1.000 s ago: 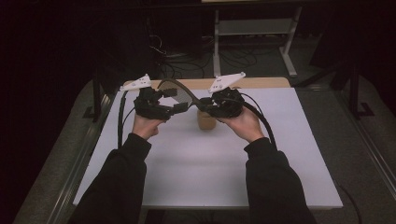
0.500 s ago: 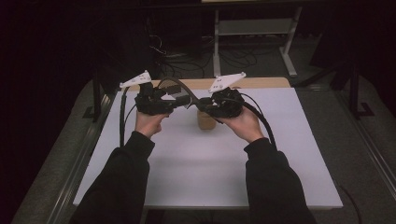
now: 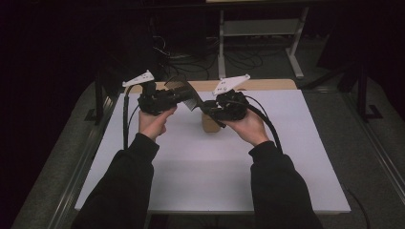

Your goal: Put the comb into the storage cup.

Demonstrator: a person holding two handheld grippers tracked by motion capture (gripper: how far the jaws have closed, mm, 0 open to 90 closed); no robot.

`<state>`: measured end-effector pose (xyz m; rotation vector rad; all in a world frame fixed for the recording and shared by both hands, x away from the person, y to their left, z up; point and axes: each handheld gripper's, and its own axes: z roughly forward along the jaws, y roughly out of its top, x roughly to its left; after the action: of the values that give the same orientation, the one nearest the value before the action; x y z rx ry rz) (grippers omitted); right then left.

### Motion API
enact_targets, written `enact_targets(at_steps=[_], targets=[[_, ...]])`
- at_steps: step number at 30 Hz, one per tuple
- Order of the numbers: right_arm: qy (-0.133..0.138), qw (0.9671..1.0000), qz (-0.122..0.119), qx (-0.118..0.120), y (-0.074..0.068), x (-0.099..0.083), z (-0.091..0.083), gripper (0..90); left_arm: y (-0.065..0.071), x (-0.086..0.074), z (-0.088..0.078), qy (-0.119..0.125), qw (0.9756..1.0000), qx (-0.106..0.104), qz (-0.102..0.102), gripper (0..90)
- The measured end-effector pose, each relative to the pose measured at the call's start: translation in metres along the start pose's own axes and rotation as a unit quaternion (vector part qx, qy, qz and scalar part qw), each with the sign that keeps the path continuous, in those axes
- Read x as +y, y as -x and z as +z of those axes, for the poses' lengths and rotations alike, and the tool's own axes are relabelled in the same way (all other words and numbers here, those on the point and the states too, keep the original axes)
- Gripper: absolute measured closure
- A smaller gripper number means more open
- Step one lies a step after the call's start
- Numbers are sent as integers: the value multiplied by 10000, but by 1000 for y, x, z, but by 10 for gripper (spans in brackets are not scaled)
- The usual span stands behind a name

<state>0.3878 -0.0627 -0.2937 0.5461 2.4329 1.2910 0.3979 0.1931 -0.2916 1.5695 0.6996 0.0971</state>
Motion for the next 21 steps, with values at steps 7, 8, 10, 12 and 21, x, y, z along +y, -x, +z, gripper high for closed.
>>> enact_targets(at_steps=[7,8,10,12,21], targets=[[-2,10000,27,-12,0,-1,2,713,1,2,2,-90,9999,34,-43,765],[1,10000,43,-3,1,-1,2,713,1,2,3,-142,9999,29,-20,766],[2,10000,88,8,2,-2,3,712,3,1,4,-199,9998,46,81,795],[-12,9999,100,2,2,-4,4,712,4,1,6,-230,9996,59,136,834],[-56,9999,122,-39,3,-7,4,707,12,3,13,-324,9986,49,413,872]])
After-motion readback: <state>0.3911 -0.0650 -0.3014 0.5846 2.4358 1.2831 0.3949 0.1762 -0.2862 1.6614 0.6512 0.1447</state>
